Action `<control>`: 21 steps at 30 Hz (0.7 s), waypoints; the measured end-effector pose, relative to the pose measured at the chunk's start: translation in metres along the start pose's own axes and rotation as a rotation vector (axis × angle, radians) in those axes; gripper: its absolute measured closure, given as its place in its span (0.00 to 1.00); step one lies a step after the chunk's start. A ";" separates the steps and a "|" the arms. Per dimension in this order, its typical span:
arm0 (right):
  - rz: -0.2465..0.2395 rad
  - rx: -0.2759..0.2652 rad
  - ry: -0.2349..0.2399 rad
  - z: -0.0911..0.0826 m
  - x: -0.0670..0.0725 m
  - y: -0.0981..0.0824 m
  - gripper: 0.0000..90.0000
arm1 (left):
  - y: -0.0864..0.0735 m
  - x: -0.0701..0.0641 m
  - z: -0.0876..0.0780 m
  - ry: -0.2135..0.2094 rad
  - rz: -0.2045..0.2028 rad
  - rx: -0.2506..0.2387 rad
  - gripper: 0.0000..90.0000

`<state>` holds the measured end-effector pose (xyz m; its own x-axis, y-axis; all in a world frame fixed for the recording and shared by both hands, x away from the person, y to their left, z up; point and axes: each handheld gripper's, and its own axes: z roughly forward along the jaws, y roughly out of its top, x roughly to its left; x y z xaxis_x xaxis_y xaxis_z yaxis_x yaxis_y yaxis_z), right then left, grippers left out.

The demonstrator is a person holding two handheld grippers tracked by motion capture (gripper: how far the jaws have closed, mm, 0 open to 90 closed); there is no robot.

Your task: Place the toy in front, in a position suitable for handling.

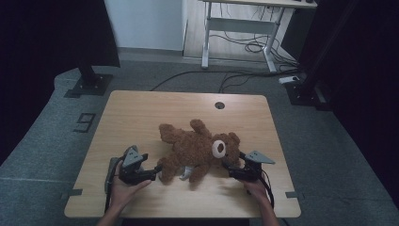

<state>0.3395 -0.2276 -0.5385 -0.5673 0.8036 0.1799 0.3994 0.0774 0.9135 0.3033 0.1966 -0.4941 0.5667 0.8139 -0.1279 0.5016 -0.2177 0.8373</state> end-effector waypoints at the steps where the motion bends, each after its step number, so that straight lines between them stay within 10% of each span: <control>1: 0.006 -0.009 -0.004 -0.003 0.000 0.001 0.16 | 0.000 0.002 -0.002 -0.002 -0.007 0.001 0.25; 21: -0.001 -0.017 0.000 -0.007 0.002 -0.002 0.17 | -0.022 0.042 -0.036 0.179 -0.034 0.056 0.23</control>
<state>0.3323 -0.2299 -0.5368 -0.5675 0.8036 0.1794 0.3866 0.0677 0.9197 0.2930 0.2552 -0.4989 0.4257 0.9032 -0.0545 0.5571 -0.2141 0.8024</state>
